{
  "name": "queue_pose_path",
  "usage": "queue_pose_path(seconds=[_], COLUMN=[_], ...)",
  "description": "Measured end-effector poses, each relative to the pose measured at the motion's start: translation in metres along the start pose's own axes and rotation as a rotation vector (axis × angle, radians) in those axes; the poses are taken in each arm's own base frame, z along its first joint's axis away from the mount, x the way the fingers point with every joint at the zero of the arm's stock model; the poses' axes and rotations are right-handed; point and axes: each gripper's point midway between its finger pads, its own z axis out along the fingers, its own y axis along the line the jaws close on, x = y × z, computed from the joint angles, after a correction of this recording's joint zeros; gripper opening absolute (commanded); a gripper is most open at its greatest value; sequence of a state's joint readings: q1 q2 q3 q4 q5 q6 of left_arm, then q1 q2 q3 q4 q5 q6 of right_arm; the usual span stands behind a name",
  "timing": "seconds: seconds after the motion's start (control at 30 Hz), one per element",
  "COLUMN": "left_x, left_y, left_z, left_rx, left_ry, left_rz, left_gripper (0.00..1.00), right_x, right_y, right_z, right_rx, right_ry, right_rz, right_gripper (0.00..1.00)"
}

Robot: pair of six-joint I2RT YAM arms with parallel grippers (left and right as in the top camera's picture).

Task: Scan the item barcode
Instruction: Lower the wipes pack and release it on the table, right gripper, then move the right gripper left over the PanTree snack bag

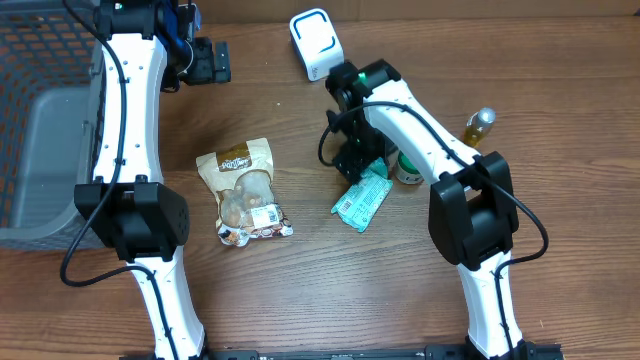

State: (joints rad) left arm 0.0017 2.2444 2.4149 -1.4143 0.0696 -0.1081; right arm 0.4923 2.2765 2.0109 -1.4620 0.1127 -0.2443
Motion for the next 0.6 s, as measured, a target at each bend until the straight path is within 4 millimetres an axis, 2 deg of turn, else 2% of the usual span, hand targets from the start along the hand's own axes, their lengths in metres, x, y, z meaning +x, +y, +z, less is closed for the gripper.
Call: queue_pose_path(seconds=[0.13,0.2,0.33,0.43,0.5,0.53,0.6], left_x=[0.0,0.0,0.0,0.0,0.0,0.0,0.0], left_y=[0.0,0.0,0.0,0.0,0.0,0.0,0.0], left_z=[0.0,0.0,0.0,0.0,0.0,0.0,0.0], left_rx=[0.0,0.0,0.0,0.0,0.0,0.0,0.0], left_ry=[0.0,0.0,0.0,0.0,0.0,0.0,0.0], left_rz=[0.0,0.0,0.0,0.0,0.0,0.0,0.0], left_gripper=[1.0,0.99,0.99,1.0,0.99,0.99,0.99], right_x=[-0.034,-0.049,-0.07,-0.078,-0.083,-0.087,-0.093], right_y=[0.001,0.011,0.037,0.055,0.067,0.073,0.087], right_z=[-0.028,-0.038,-0.05,-0.058,-0.063,-0.066,-0.07], right_rx=[-0.039,-0.11,-0.28,-0.378,-0.422,-0.434,-0.457], right_ry=[-0.156,-0.222,-0.31,-0.345,-0.365,-0.382,-0.401], right_rz=[0.114,0.139,0.15,0.136,0.122,0.11,0.102], right_gripper=[1.0,1.0,0.89,0.84,0.72,0.62,0.31])
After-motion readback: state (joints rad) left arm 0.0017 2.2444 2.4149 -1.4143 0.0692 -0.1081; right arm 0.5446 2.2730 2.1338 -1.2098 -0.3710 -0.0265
